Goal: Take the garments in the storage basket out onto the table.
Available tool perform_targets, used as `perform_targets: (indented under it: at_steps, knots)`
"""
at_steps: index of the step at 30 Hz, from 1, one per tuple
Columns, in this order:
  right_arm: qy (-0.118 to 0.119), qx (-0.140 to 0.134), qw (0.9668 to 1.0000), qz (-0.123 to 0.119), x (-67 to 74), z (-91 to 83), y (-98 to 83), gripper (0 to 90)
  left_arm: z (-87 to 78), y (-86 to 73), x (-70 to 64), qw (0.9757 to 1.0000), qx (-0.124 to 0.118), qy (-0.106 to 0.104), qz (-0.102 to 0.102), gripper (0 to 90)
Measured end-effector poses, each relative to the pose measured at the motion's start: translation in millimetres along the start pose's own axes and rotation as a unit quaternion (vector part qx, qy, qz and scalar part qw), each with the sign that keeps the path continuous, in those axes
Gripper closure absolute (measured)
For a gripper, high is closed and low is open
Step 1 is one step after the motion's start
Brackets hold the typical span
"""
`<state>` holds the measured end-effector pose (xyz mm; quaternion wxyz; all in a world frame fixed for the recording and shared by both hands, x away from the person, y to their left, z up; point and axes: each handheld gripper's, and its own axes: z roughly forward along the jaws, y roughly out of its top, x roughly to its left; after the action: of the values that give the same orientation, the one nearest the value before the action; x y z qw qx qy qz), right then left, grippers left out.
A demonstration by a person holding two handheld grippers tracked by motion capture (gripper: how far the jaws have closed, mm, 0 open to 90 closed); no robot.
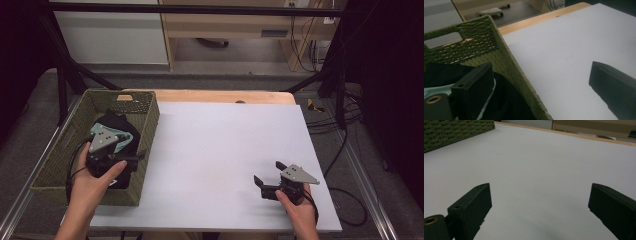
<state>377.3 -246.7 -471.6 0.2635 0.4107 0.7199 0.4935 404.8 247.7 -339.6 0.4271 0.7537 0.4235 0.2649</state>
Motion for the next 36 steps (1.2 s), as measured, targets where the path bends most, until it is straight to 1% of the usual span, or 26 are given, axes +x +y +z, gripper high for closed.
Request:
perform_targets:
  at_steps: [2, 4, 5, 6, 9, 10, 11, 12, 13, 15, 16, 19, 22, 23, 25, 27, 30, 31, 32, 33, 34, 35, 36]
  knots:
    - [-0.002, 0.002, 1.0, -0.004, 0.7, -0.2, -0.1, 5.5, 1.9, 5.6, 3.6, 1.0, 0.004, -0.002, -0.005, 7.0]
    - [-0.009, 0.003, 0.9999, -0.006, 0.8, -0.3, -0.9, 5.6, 4.5, 10.9, 7.7, 0.9999, 0.01, 0.004, 0.002, 7.4]
    - [-0.013, 0.003, 0.9999, -0.004, 0.4, -0.6, -0.8, 5.7, 7.9, 15.9, 13.2, 0.9997, 0.019, 0.012, 0.009, 7.9]
    - [-0.013, 0.003, 0.9999, -0.004, 0.4, -0.6, -0.8, 5.7, 7.9, 15.9, 13.2, 0.9997, 0.019, 0.012, 0.009, 8.0]
    - [-0.017, 0.001, 0.9998, 0.003, -0.9, -0.7, -0.3, 6.3, 14.3, 22.4, 23.4, 0.9991, 0.031, 0.024, 0.014, 8.2]
    - [-0.02, 0.001, 0.9998, 0.005, -1.2, -1.0, -0.1, 6.3, 19.3, 26.0, 31.0, 0.9985, 0.039, 0.037, 0.014, 8.8]
    - [-0.02, 0.001, 0.9998, 0.005, -1.2, -1.0, -0.1, 6.3, 19.3, 26.0, 31.0, 0.9985, 0.039, 0.037, 0.014, 8.8]
    - [-0.021, 0.0, 0.9998, 0.004, -1.7, -1.5, -0.1, 6.4, 24.4, 28.6, 39.4, 0.9981, 0.043, 0.044, 0.009, 8.9]
    - [-0.021, 0.0, 0.9998, 0.004, -1.7, -1.5, -0.1, 6.4, 24.4, 28.6, 39.4, 0.9981, 0.043, 0.044, 0.009, 9.1]
    - [-0.023, -0.001, 0.9997, 0.007, -1.9, -2.5, 0.1, 6.4, 32.9, 30.1, 51.0, 0.9969, 0.054, 0.057, 0.005, 9.2]
    - [-0.023, -0.001, 0.9997, 0.007, -1.9, -2.5, 0.1, 6.4, 32.9, 30.1, 51.0, 0.9969, 0.054, 0.057, 0.005, 9.6]
    - [-0.023, 0.0, 0.9997, 0.006, -2.9, -3.1, -0.1, 6.3, 42.3, 28.5, 59.9, 0.9956, 0.07, 0.062, -0.002, 10.4]
    - [-0.023, 0.0, 0.9997, 0.009, -3.5, -3.5, -0.4, 6.3, 52.3, 24.7, 68.1, 0.9941, 0.08, 0.073, -0.007, 10.3]
    - [-0.023, 0.0, 0.9997, 0.009, -3.5, -3.4, -0.4, 6.3, 55.4, 22.9, 70.9, 0.9935, 0.084, 0.076, -0.014, 10.3]
    - [-0.023, 0.001, 0.9997, 0.008, -3.3, -3.5, -0.3, 6.3, 60.9, 19.1, 75.8, 0.9928, 0.09, 0.074, -0.028, 10.2]
    - [-0.022, 0.001, 0.9997, 0.008, -3.1, -3.6, -0.3, 6.3, 65.7, 15.1, 79.2, 0.9916, 0.099, 0.079, -0.028, 10.2]
    - [-0.021, 0.002, 0.9997, 0.008, -3.3, -3.5, -0.4, 6.2, 72.2, 7.8, 84.0, 0.9894, 0.114, 0.083, -0.035, 10.2]
    - [-0.021, 0.003, 0.9997, 0.01, -3.3, -3.4, -0.9, 6.1, 74.4, 3.6, 85.7, 0.9885, 0.121, 0.082, -0.038, 10.2]
    - [-0.021, 0.003, 0.9997, 0.01, -3.3, -3.4, -0.9, 6.1, 74.4, 3.6, 85.7, 0.9885, 0.121, 0.082, -0.038, 10.2]
    - [-0.021, 0.006, 0.9997, 0.009, -3.2, -3.6, -1.6, 6.1, 75.4, 1.4, 86.0, 0.9878, 0.128, 0.082, -0.035, 10.2]
    - [-0.021, 0.006, 0.9997, 0.009, -3.3, -3.6, -1.7, 6.1, 77.1, -3.1, 86.3, 0.9871, 0.138, 0.073, -0.037, 10.3]
    - [-0.021, 0.006, 0.9997, 0.009, -3.3, -3.6, -1.7, 6.1, 77.1, -3.1, 86.3, 0.9871, 0.138, 0.073, -0.037, 10.4]
    - [-0.021, 0.006, 0.9997, 0.01, -3.5, -3.6, -1.7, 6.1, 78.1, -5.4, 86.3, 0.9864, 0.144, 0.069, -0.038, 10.4]
